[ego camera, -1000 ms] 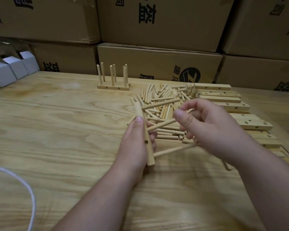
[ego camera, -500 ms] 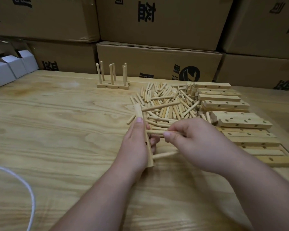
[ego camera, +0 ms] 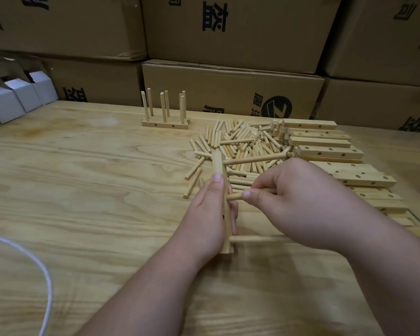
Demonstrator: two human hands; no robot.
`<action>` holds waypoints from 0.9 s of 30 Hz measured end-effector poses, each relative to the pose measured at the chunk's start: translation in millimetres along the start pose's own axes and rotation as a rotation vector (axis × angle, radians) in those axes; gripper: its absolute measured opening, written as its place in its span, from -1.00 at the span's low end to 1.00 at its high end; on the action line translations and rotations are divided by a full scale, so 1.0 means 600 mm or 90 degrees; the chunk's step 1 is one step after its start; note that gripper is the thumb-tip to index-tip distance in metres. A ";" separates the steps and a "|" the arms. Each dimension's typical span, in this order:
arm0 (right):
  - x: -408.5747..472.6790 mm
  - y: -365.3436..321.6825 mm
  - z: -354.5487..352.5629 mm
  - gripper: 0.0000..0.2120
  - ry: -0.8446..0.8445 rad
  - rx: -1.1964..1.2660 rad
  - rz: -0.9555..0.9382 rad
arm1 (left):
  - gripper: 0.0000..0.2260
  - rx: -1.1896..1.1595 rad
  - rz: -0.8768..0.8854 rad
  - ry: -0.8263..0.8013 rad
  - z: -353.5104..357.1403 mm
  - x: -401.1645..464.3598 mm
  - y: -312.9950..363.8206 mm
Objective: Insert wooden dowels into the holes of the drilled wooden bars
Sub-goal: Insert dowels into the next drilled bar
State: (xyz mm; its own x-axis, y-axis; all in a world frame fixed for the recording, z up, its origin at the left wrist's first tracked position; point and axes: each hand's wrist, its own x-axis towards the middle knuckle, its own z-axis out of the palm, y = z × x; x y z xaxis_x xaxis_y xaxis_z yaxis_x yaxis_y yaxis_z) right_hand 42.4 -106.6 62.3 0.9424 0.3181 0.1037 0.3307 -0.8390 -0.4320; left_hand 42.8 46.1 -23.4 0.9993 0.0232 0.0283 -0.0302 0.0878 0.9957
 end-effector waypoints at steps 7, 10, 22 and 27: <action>0.008 0.013 -0.009 -0.75 -0.063 0.127 0.052 | -0.59 -0.024 -0.013 -0.007 -0.001 0.001 -0.001; 0.010 0.018 -0.008 -0.78 -0.073 0.151 0.057 | -0.59 -0.015 -0.004 -0.003 0.001 0.001 -0.002; 0.017 0.021 0.008 -0.86 -0.073 0.182 0.043 | -0.60 -0.066 0.019 0.005 0.001 0.004 -0.008; 0.020 0.018 0.011 -0.86 -0.049 0.158 0.022 | -0.56 -0.025 0.021 0.029 0.002 0.007 -0.010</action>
State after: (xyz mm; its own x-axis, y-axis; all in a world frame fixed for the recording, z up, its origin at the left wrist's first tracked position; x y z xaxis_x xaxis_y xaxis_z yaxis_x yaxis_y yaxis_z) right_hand 56.7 -109.0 52.9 0.9433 0.3312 0.0205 0.2665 -0.7193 -0.6416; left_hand 47.1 44.2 -29.4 0.9959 0.0715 0.0563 -0.0649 0.1250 0.9900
